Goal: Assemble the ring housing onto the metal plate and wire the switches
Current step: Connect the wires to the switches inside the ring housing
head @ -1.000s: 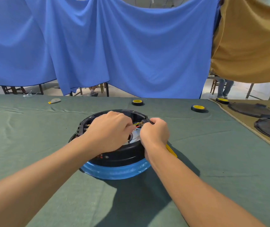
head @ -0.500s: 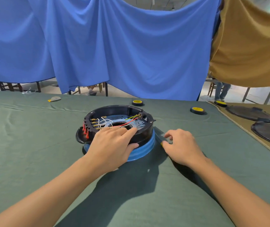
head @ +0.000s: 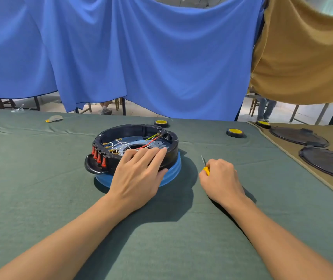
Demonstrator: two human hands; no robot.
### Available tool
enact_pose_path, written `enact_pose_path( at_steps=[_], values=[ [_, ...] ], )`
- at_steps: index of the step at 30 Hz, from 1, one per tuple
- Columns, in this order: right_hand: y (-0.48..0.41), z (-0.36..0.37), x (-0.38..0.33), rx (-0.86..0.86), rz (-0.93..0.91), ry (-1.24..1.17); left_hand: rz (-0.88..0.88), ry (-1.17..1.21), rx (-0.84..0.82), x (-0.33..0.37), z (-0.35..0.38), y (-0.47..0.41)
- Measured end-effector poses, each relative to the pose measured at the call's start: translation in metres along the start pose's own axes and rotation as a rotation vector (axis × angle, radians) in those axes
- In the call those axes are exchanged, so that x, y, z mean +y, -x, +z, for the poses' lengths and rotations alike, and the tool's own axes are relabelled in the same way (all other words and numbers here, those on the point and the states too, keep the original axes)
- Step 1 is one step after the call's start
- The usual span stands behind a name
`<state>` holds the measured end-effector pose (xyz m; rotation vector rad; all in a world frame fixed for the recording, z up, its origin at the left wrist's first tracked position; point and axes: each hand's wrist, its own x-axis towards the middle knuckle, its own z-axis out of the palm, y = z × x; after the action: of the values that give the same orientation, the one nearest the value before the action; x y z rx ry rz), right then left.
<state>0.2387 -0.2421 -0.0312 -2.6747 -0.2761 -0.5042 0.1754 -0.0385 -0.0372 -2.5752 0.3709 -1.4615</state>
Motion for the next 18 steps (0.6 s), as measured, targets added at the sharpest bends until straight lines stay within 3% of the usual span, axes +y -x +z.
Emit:
enact_pose_path(
  at_steps=[15, 18],
  values=[
    [0.008, -0.003, -0.001, 0.051, 0.018, -0.051, -0.023, 0.058, -0.036, -0.001, 0.000, 0.003],
    [0.008, -0.032, -0.005, 0.217, -0.014, -0.147, -0.021, 0.073, -0.046, -0.001, 0.000, 0.003]
  ],
)
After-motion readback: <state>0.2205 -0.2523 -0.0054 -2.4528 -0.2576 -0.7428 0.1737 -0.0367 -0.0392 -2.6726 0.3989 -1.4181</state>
